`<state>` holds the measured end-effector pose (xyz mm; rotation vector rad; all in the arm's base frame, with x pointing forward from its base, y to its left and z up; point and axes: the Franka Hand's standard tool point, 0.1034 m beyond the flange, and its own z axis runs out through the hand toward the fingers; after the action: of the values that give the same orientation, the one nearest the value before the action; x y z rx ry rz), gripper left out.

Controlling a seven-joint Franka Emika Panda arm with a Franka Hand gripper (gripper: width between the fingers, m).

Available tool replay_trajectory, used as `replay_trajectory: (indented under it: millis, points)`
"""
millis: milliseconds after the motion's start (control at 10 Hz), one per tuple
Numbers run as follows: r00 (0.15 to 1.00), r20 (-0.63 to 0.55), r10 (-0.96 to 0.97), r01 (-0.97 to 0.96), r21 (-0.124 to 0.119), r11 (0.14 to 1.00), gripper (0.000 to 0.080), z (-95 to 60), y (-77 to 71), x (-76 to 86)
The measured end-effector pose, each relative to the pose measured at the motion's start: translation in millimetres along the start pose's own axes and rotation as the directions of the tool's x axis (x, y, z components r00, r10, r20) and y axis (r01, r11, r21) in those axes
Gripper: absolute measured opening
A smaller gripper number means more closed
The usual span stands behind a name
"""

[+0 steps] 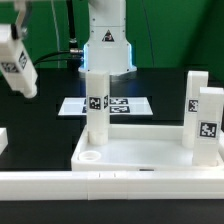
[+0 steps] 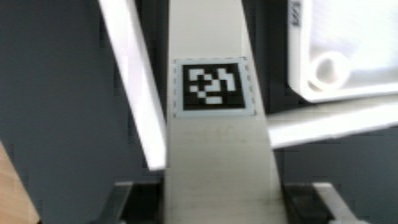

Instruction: Assemble desk

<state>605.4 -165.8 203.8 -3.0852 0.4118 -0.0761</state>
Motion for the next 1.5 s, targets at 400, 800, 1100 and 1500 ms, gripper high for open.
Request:
replay_trajectory:
  millis: [400,800,1100,1500]
  points:
    - [0.938,-0.338,0.077,-0.074,0.023,0.997,0.0291,-23.2,-42.1,12.8]
    - [0.839,-0.538,0.074,-0.088,0.0,0.996,0.0291,4.4,-69.1,5.9]
    - [0.842,-0.536,0.065,-0.079,-0.002,0.997,0.0291,13.9,-81.9,13.8]
    - [0.864,-0.502,0.041,-0.059,-0.019,0.998,0.0291,42.1,-98.0,2.7]
